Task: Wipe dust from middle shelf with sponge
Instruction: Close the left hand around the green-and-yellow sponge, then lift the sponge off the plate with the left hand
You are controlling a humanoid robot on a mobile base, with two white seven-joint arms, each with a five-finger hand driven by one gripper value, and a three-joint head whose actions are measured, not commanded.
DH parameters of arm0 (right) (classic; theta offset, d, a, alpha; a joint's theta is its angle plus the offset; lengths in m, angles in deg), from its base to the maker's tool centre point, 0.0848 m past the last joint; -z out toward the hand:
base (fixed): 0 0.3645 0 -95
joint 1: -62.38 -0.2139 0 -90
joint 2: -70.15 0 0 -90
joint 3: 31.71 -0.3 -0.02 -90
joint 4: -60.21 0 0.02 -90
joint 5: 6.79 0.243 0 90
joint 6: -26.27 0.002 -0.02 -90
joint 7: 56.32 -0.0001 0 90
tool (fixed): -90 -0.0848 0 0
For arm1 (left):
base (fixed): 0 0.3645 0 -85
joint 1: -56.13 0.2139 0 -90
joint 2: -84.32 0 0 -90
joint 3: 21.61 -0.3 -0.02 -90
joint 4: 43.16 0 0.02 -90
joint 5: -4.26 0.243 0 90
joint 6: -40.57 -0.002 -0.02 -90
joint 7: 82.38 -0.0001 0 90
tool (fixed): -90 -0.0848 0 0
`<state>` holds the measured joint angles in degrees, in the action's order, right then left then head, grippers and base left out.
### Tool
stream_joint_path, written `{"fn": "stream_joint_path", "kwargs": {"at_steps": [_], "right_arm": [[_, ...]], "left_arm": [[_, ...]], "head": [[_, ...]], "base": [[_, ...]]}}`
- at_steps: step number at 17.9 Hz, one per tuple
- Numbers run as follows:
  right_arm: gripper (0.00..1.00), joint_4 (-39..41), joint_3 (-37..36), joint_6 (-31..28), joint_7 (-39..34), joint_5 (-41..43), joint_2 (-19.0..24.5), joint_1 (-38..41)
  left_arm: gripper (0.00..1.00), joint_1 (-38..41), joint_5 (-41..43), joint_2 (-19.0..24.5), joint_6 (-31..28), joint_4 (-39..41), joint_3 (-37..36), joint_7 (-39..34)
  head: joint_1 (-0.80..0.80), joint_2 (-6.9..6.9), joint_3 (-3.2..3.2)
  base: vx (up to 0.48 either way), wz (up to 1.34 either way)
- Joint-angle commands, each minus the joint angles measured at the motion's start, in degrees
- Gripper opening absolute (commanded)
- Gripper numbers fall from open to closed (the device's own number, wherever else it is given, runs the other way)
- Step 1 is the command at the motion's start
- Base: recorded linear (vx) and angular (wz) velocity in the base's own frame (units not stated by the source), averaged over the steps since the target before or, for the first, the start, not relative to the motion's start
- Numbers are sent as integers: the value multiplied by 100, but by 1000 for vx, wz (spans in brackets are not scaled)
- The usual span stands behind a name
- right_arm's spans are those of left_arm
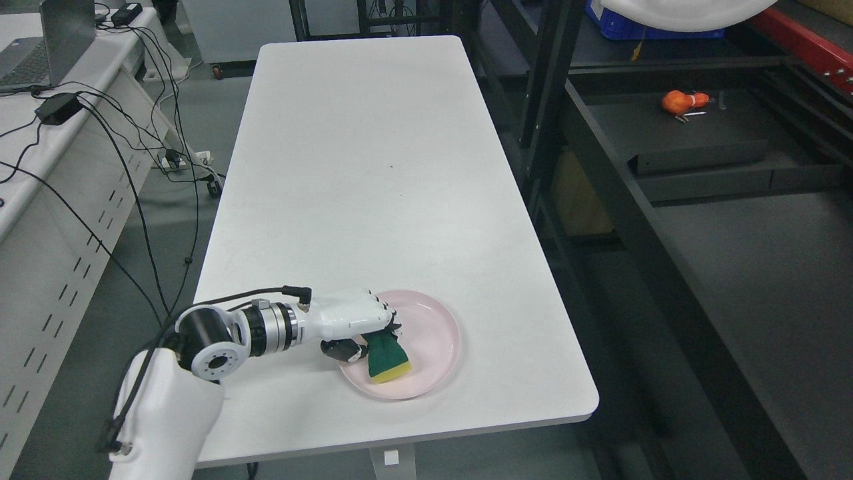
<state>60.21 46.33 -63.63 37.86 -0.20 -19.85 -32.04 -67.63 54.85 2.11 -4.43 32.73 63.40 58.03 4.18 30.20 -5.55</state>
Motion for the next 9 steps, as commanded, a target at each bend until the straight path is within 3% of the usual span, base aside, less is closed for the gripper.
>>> {"fn": "stream_joint_path", "kwargs": {"at_steps": [1,9], "right_arm": [[100,100,0,-414,-5,0,-100,3],[100,100,0,-414,-5,0,-100,-6]], "left_arm": [[4,-175,-434,12,0,172,1103,-40],[3,-359,-1261,-84,0,831,1413,452]], "head": [[0,0,0],[0,0,0]], "base": [[0,0],[0,0]]}}
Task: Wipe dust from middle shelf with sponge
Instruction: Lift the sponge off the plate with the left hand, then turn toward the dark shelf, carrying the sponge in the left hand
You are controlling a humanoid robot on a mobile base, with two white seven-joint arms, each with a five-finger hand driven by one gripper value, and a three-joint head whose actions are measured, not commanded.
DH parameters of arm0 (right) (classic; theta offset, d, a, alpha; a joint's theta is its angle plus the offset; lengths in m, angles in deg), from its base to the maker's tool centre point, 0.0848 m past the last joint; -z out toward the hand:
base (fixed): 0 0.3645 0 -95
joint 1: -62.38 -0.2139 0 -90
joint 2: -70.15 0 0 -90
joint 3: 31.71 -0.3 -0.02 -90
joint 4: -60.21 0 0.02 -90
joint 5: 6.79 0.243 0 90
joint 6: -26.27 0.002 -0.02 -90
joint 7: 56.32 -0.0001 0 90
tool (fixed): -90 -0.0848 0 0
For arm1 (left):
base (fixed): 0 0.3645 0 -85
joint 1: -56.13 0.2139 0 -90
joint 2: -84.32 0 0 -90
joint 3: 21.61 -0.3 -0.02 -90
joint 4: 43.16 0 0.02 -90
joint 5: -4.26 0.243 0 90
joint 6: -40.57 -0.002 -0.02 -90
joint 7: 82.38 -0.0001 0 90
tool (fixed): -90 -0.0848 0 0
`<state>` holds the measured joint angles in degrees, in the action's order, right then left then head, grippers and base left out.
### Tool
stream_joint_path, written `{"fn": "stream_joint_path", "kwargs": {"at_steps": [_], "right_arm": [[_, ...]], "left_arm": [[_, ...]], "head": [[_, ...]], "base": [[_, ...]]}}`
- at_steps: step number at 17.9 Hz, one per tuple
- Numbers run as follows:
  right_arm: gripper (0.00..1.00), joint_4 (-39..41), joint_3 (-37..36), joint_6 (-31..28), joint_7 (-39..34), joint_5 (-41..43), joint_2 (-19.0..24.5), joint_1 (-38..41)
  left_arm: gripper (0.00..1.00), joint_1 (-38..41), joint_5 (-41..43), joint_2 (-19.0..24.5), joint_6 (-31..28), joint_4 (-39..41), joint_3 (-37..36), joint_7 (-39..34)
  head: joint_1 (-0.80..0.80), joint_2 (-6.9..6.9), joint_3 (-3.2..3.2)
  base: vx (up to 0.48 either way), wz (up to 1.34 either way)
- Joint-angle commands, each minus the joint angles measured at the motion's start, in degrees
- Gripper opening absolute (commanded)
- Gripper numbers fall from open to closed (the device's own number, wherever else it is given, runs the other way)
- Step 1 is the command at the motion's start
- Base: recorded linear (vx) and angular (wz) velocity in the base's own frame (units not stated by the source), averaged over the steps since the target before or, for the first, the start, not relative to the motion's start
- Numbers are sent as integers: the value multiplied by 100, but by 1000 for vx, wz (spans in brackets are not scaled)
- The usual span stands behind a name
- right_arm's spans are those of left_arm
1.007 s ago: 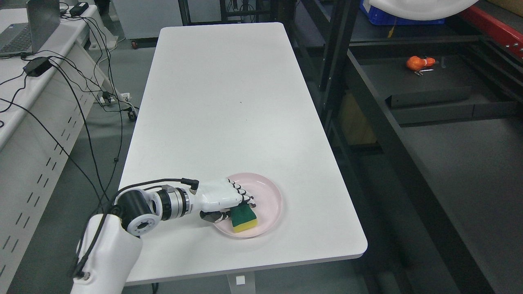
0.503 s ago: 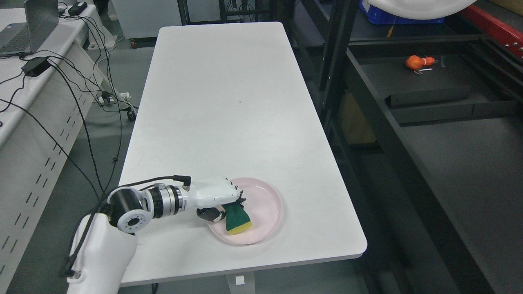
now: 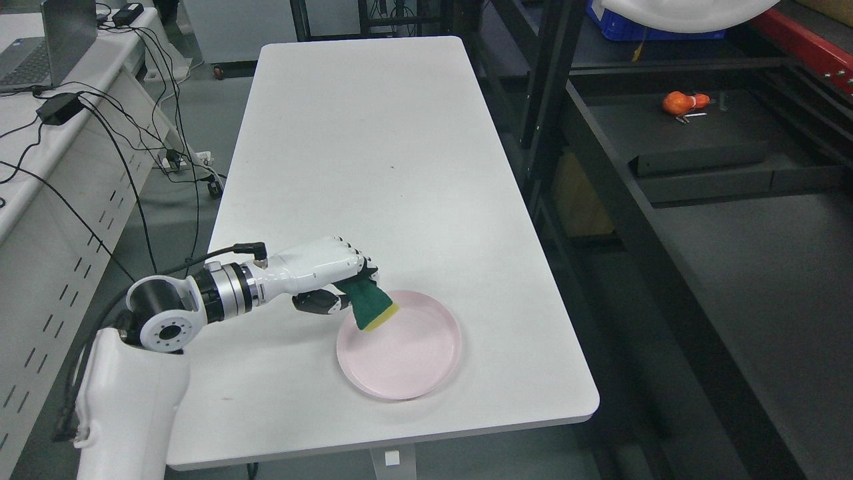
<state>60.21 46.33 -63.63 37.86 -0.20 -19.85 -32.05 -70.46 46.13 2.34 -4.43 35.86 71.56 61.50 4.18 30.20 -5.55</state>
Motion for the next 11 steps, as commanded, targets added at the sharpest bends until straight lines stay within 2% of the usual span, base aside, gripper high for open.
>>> {"fn": "stream_joint_path", "kwargs": {"at_steps": [1,5,11], "right_arm": [[100,100,0,-414,-5,0,-100,3],[100,100,0,-423,-5,0,-100,3],[100,100,0,-414,-5,0,-100,3]], "left_arm": [[3,-76,-399,-195,0,552,597,104],[3,-77,-399,-476,0,684,501,113],[3,-32,-390,-495,0,676,245,113]], "head": [[0,0,0],[0,0,0],[0,0,0]], "base": [[0,0],[-52,26],[-137,-132]]}}
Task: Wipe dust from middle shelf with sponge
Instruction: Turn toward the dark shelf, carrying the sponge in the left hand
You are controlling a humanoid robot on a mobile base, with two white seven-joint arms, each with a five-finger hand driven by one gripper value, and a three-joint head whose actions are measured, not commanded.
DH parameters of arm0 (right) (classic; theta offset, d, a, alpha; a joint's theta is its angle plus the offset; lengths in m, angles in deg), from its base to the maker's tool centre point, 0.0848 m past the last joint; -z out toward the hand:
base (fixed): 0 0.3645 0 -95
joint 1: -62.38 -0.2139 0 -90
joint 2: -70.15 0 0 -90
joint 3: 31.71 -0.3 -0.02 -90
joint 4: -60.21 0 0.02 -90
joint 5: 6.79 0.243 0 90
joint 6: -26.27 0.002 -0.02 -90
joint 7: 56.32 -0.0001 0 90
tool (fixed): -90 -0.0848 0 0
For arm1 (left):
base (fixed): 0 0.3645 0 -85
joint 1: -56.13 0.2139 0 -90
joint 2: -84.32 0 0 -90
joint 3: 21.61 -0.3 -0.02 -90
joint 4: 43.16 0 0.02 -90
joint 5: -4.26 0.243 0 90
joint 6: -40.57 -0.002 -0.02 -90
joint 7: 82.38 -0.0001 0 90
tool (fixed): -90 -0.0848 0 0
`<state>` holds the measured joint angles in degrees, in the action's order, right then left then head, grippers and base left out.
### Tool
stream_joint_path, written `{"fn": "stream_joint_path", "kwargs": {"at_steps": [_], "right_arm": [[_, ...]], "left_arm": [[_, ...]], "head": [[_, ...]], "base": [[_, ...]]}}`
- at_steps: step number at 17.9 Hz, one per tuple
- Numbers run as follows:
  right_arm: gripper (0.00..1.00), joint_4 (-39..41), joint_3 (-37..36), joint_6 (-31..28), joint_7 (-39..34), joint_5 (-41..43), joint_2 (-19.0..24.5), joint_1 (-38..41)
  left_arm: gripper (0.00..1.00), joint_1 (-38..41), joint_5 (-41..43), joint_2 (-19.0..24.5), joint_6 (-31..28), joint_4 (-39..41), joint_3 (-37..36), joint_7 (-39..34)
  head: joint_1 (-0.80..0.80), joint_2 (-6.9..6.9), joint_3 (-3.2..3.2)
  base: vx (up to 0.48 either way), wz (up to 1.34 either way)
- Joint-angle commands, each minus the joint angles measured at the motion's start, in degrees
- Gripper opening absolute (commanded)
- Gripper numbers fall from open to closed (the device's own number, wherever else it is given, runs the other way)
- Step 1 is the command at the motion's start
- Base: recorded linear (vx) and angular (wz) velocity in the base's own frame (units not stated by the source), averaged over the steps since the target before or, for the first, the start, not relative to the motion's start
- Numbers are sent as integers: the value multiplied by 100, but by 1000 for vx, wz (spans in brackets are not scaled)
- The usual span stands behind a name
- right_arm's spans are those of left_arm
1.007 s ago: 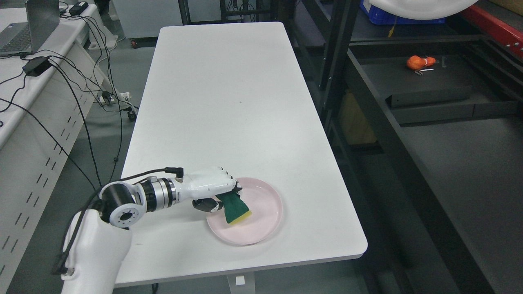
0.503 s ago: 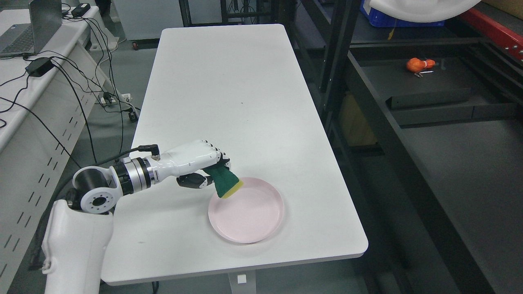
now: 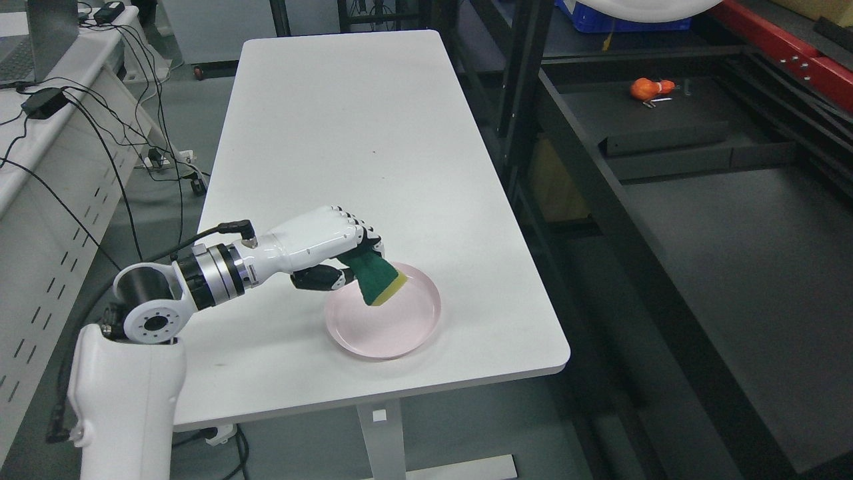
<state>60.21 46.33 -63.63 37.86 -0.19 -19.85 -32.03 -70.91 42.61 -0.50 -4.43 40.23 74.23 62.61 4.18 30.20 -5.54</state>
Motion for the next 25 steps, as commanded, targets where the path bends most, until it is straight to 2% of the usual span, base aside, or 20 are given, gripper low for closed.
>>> {"fn": "stream_joint_path", "kwargs": {"at_steps": [1,3,13,18,25], "right_arm": [[100,100,0,-414,-5,-1,-100,2],[100,100,0,-414,-5,-1,-100,2],[100,100,0,-414,-5,-1,-100,2],[100,100,0,-414,-5,-1,-100,-7],[100,100,0,-414,-5,-1,-100,2]], "left_arm": [[3,-5,-47,-220,0,230,-22,-15],[3,-5,-47,-419,0,212,13,-42],[0,100,-21,-419,0,203,154,-42],[0,57,-38,-419,0,221,-170,-24],[0,-452,-47,-419,0,81,-653,-6]], "head": [[0,0,0],[0,0,0],[0,0,0],[0,0,0],[0,0,0]], "base": [[-176,-271],[-147,-294],[-194,-317],[-242,-82],[-279,-390]]}}
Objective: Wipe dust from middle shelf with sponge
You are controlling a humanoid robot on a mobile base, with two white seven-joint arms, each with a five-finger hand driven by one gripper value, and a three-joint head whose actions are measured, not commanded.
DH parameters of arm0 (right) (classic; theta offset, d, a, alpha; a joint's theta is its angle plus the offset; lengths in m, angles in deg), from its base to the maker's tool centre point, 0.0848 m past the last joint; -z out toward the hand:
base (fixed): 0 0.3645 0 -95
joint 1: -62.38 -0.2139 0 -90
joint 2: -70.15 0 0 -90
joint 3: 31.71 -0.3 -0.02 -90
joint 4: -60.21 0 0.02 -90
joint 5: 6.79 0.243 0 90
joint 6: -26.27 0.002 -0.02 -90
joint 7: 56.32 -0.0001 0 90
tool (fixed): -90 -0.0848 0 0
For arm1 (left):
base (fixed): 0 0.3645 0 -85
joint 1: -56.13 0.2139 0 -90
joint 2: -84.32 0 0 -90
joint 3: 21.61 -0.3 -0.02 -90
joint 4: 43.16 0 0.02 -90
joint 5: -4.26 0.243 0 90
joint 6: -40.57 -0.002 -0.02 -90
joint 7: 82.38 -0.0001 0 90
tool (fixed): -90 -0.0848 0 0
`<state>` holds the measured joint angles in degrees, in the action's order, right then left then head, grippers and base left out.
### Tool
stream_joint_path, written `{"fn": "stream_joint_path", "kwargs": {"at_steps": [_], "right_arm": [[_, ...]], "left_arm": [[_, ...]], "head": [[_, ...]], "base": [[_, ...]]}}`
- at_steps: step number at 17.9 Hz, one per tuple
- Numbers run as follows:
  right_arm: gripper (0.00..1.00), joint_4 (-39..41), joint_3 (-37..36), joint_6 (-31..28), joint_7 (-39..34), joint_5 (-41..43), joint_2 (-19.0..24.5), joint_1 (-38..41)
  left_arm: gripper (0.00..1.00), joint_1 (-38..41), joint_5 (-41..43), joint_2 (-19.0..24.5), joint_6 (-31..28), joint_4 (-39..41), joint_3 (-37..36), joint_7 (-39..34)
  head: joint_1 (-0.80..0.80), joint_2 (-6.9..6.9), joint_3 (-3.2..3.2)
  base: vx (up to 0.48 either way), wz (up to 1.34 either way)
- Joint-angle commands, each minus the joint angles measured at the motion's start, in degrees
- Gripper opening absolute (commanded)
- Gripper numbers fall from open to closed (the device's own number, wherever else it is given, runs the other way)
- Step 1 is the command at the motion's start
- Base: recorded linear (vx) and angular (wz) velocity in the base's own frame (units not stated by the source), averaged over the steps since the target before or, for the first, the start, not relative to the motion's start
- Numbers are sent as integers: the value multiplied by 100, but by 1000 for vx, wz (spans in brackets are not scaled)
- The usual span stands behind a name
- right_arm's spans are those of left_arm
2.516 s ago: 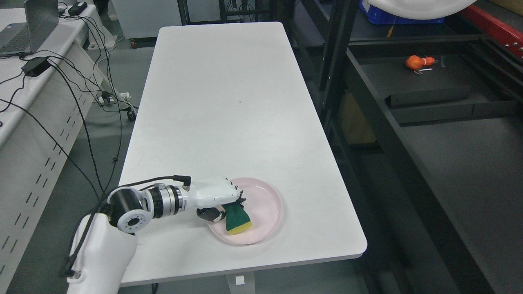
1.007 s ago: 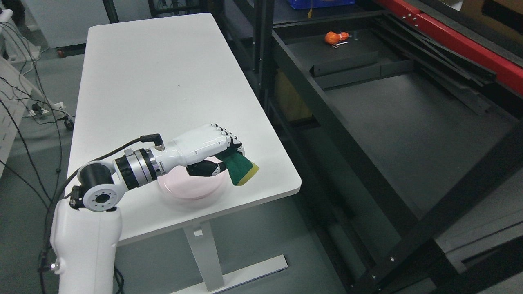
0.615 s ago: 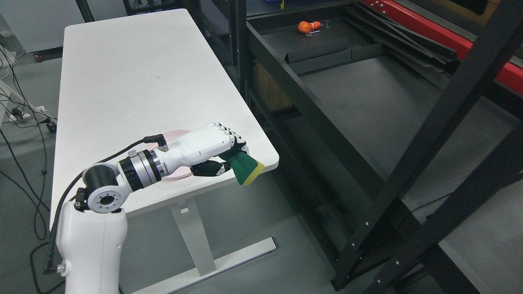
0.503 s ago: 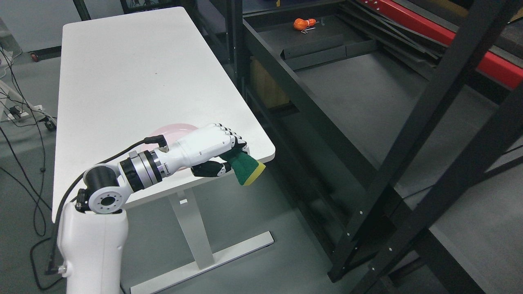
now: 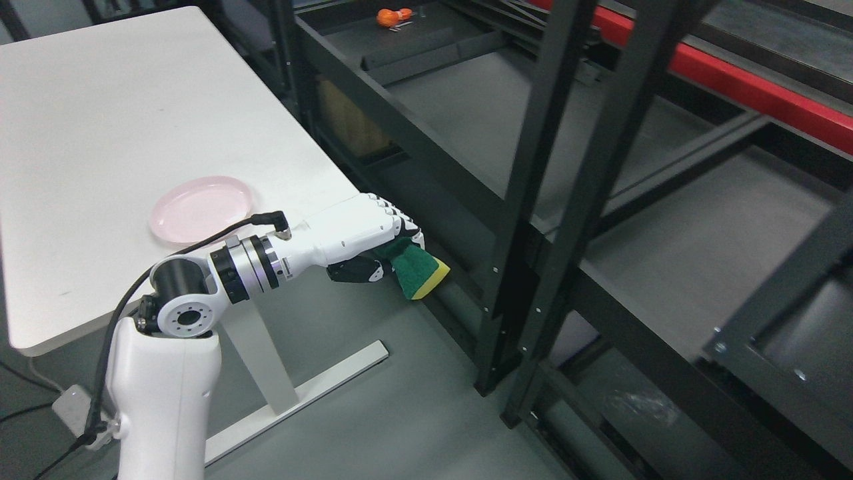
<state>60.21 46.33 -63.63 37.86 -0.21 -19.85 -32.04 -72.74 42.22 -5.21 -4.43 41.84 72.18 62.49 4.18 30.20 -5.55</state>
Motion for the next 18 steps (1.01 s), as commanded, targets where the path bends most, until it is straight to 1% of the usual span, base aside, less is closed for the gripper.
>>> {"fn": "stream_joint_path", "kwargs": {"at_steps": [1,7,11,13,16,18], "right_arm": [[100,100,0,-414,-4,0,-100,2],[100,100,0,-414,-4,0,-100,2],[100,100,0,-414,-4,0,-100,2],[100,100,0,-414,-4,0,-100,2],[100,100,0,-414,-4,0,-100,2],[100,100,0,-414,-4,0,-100,2]], "left_arm": [[0,-313,-34,53,0,-80,-537,6],[0,-788,-587,53,0,-80,-1310,6],[0,-1157,-1008,53,0,-80,-1986,-20],[0,-1464,-1176,53,0,-80,-2347,-29],[0,-2174,-1413,53,0,-80,-2839,-38],[0,-2929,-1554,53,-7,-168,-3016,-38]], "head": [[0,0,0],[0,0,0],[0,0,0],[0,0,0],[0,0,0],[0,-1,0]], "base": [[-254,-688],[-209,-839],[-133,-858],[-91,-788],[-44,-681],[-7,-565]]}}
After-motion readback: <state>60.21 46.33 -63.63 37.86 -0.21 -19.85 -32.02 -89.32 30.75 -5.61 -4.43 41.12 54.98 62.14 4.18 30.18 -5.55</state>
